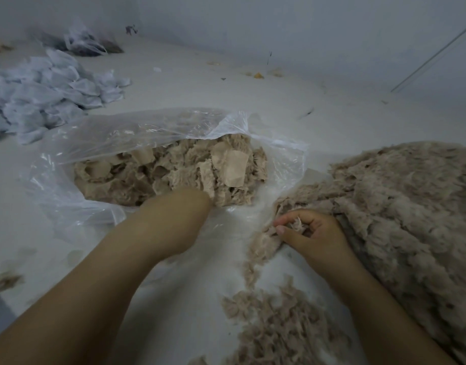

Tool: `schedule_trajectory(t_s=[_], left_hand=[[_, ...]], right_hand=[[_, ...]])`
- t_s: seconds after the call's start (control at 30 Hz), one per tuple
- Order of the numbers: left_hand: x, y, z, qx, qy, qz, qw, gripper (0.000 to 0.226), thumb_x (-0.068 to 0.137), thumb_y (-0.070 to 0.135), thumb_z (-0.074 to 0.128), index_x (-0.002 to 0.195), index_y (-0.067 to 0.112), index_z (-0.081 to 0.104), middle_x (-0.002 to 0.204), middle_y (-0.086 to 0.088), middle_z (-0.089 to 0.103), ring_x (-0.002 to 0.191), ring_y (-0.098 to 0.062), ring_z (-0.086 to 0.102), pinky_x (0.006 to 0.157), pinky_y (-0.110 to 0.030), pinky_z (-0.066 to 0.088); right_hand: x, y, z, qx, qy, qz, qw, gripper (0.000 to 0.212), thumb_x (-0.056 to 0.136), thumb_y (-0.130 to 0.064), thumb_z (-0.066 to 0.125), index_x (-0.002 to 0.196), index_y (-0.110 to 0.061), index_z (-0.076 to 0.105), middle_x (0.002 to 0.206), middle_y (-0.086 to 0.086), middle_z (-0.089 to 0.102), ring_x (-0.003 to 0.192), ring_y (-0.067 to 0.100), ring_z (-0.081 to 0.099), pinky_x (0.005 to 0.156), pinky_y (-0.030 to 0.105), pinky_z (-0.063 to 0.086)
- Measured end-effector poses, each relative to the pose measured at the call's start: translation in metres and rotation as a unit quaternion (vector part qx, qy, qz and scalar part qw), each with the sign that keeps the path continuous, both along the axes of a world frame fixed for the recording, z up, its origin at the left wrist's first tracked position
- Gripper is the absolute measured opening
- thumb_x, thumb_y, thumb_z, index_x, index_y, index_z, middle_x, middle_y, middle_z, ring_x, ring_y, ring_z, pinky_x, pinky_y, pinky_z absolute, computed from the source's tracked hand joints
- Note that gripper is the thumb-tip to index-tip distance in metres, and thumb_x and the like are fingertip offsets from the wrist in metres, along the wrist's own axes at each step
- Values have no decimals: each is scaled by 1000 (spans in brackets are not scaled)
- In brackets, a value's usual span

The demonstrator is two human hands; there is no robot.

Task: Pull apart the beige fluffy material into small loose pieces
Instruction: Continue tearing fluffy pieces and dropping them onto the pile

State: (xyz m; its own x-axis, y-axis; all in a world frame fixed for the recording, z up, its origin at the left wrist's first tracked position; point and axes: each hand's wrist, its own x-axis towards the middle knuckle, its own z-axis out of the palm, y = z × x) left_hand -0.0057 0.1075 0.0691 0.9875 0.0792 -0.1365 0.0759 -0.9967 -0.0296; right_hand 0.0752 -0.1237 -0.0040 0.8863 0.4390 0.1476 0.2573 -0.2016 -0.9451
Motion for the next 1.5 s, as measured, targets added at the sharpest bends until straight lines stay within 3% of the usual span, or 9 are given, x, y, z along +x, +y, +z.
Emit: schedule_trajectory(t_s=[0.17,0.33,0.53,0.77,0.97,1.13,1.27,1.4,1.5], left_hand=[[25,3,16,-6,-285,33,958,33,67,-17,51,59,12,37,66,-7,42,50,-17,32,46,-25,27],[42,2,-7,20,-162,53,985,28,82,-7,49,65,10,36,77,-5,35,84,-25,55,64,-36,44],[31,-13,-10,2,-316,65,947,21,73,-8,56,79,9,45,91,-11,32,52,-14,16,45,-27,18],[27,-27,-6,-26,-326,-1,945,29,60,-13,63,61,8,42,82,-20,51,54,-26,33,48,-21,6],[29,-65,-34,-228,-145,-64,961,45,75,62,61,96,22,60,91,5,50,78,-15,53,65,-34,49],[32,-83,-50,-203,-92,-134,966,9,87,25,54,92,19,51,96,1,40,79,-17,44,71,-41,51],[34,-82,-54,-207,-87,-171,959,30,86,3,46,112,15,58,98,-1,42,78,-17,44,68,-37,47],[38,-76,-42,-254,-160,-158,941,28,81,-6,53,98,12,68,87,-5,58,79,-22,57,70,-38,47],[41,-74,-34,-294,-250,-111,916,22,79,-7,59,91,8,69,80,-5,64,72,-18,58,64,-34,46]], right_hand=[[1,1,0,-1,2,-4,1000,25,83,-9,75,81,-34,76,85,-8,74,80,24,69,71,35,58],[0,0,1,12,13,-17,1000,21,84,-7,73,78,-27,76,80,-3,75,77,26,68,68,34,56],[3,1,2,-13,-3,-32,999,28,87,-5,68,78,-31,75,83,-11,75,80,16,69,74,29,57],[3,1,0,-4,8,-28,1000,32,88,-2,66,83,-33,75,89,-20,74,86,-4,68,73,8,49],[0,3,2,63,11,-20,998,32,99,-21,54,81,-1,72,51,-6,50,49,8,46,49,20,40],[5,1,1,106,54,-42,992,30,101,-7,43,88,-6,71,46,-7,45,42,0,39,44,12,34],[4,2,0,84,33,-7,996,25,96,7,49,100,-2,72,53,-19,63,51,-6,56,52,6,42],[1,4,5,50,-2,27,998,45,100,-16,52,59,-30,66,47,-16,50,45,-2,44,50,12,36],[1,3,6,31,-13,18,999,50,92,-38,54,55,-5,48,50,3,36,48,13,32,47,25,26]])
